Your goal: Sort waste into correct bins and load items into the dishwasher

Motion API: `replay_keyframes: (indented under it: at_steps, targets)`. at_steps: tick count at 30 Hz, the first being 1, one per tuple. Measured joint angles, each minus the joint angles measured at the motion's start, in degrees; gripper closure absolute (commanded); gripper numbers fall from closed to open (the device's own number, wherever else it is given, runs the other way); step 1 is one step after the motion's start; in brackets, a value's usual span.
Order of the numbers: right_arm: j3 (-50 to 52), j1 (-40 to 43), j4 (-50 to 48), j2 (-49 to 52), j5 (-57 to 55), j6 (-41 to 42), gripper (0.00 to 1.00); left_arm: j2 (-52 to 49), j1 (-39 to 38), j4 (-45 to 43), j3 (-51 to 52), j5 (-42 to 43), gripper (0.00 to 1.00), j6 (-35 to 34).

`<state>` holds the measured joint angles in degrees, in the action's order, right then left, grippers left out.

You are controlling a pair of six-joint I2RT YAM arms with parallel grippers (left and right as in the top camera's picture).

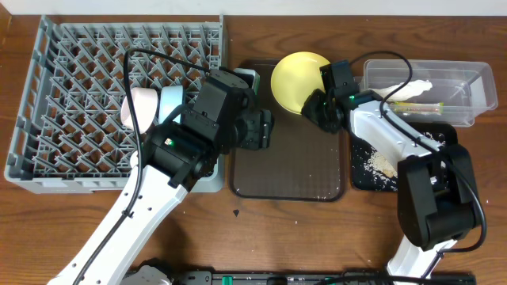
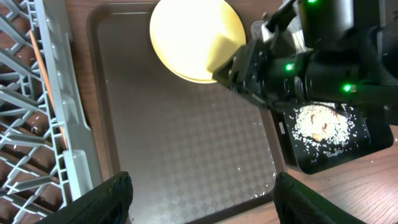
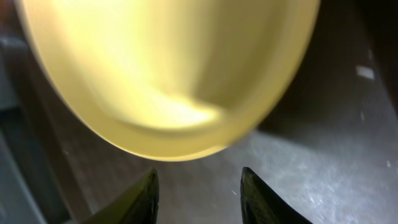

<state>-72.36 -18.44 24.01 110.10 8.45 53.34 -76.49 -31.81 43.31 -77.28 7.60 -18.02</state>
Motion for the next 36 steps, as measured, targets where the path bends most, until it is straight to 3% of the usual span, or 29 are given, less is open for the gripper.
replay_keyframes:
  at_steps: [11, 15, 18, 24, 29, 36]
  targets:
    - [0.00, -0.61, -1.27, 2.29, -11.32, 4.42, 0.56, 0.00, 0.00, 0.00, 0.00, 0.00, 0.27, 0.00]
    - [-0.37, -1.03, -2.19, 5.18, -12.55, 5.22, 0.71, 0.00, 0.00, 0.02, 0.00, -0.02, 0.27, 0.00]
    - [-0.57, -1.25, -2.29, 5.77, -12.26, 5.07, 0.99, 0.00, 0.00, 0.02, 0.00, -0.02, 0.27, 0.00]
    - [-0.63, -1.29, -2.32, 5.88, -7.26, 2.89, 0.99, 0.00, 0.00, 0.02, 0.00, -0.02, 0.24, 0.00]
    - [0.00, 0.00, 0.07, 3.30, -1.84, -3.78, 0.99, 0.00, 0.00, 0.04, 0.00, 0.00, 0.19, 0.02]
    - [0.24, 3.43, 6.60, -10.56, 1.03, -12.79, 0.99, 0.00, 0.00, 0.04, 0.00, 0.00, 0.14, 0.00]
